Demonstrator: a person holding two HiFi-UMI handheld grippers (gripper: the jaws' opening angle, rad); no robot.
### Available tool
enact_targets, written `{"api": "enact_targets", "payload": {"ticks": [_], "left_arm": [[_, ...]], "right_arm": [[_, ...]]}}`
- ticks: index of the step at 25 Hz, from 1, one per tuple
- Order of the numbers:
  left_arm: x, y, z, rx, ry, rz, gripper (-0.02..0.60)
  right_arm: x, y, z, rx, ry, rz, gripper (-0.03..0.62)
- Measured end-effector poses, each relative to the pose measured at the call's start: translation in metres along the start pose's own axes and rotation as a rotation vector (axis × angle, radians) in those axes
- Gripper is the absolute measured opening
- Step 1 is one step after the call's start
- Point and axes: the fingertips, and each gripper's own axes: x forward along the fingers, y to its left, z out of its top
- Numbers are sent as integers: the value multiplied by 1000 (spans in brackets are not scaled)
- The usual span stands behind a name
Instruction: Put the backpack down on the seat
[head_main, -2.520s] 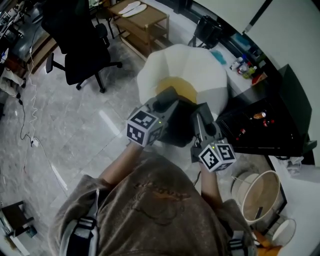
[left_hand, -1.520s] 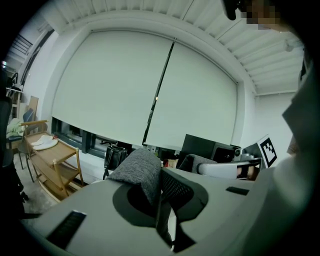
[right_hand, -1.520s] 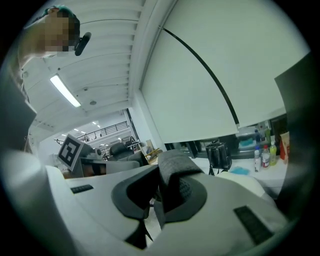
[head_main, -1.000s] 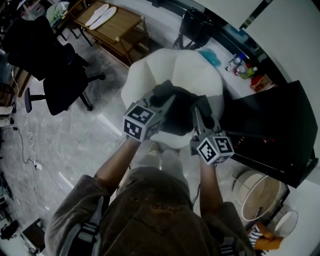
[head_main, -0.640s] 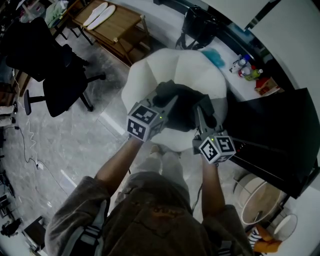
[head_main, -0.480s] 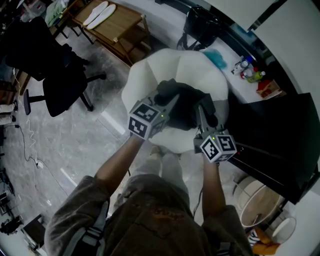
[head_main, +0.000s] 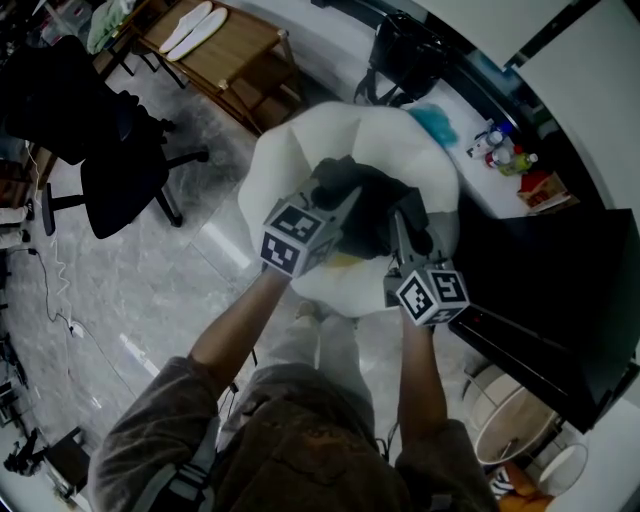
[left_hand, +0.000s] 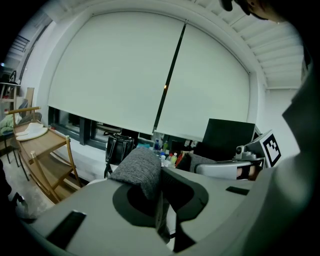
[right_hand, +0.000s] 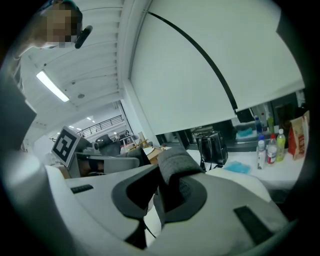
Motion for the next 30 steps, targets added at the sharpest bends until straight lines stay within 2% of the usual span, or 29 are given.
{"api": "enact_targets", "payload": {"ticks": [10, 15, 30], "left_arm": [[30, 15, -35, -3, 32, 2, 31], [40, 18, -38, -5, 8, -8, 32], [46, 16, -69, 3, 17, 8, 31]], "right_arm": [[18, -28, -34, 15, 25, -17, 28], [25, -33, -40, 17, 4, -5, 28], [38, -46, -65, -2, 26, -82, 31]]}}
